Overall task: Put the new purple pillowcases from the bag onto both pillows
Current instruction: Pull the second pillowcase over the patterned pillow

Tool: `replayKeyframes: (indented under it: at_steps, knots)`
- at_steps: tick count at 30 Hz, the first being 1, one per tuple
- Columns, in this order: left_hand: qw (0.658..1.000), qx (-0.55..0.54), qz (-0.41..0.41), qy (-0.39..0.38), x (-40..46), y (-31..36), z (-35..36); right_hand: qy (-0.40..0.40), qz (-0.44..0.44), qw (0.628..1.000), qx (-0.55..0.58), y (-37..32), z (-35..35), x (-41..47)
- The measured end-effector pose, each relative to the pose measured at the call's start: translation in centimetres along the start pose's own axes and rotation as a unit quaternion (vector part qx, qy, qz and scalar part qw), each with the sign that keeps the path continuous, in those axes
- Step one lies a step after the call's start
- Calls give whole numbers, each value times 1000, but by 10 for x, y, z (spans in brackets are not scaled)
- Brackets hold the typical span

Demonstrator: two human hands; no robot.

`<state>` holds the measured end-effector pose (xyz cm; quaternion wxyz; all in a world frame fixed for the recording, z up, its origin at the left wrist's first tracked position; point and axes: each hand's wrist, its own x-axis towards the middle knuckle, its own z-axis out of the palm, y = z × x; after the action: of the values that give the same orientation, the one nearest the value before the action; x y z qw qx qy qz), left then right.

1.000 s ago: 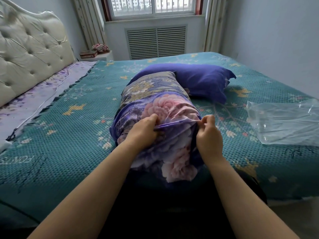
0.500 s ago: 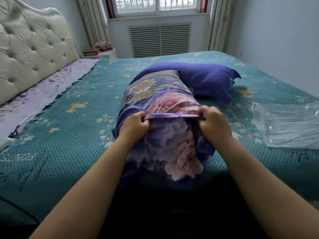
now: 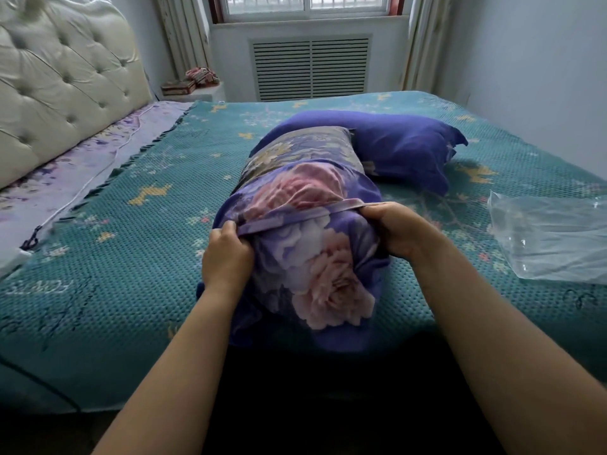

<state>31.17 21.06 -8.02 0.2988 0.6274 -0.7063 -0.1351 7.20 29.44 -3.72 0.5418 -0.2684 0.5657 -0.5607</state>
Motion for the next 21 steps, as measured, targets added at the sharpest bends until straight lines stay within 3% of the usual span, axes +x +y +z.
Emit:
replayKeyframes:
  at_steps: [3,6,8,9,11,12,13,16,17,19,21]
  knots:
    - [987,-160,14,-19,15,-7,-2,-59,26,982,-179,-5,-11,6]
    - [955,-244,-3,-171,33,-7,-3,61,-72,893,-440,-21,-22,15]
    - [956,-199,4,-214,45,-10,-7,94,-139,879,-447,-23,-27,15]
    - [950,-204,11,-237,50,-13,-10,68,-145,896,-413,-22,-31,13]
    - [900,-277,9,-337,55,-21,-19,-10,-104,933,-344,-17,-40,4]
    - [877,-310,10,-366,55,-25,-22,-17,-95,929,-358,-13,-43,-1]
    - [874,-322,23,-364,56,-30,-21,13,-108,906,-408,-9,-45,-2]
    - [929,-273,91,-232,53,-27,-6,250,-198,768,-556,6,-39,-1]
    - [938,-259,108,-206,50,-21,-1,304,-196,742,-565,8,-33,-4]
    - [940,-255,124,-188,43,-8,8,354,-169,737,-551,16,-28,-6]
    - [946,-244,123,-176,36,1,13,390,-165,764,-487,23,-25,-5]
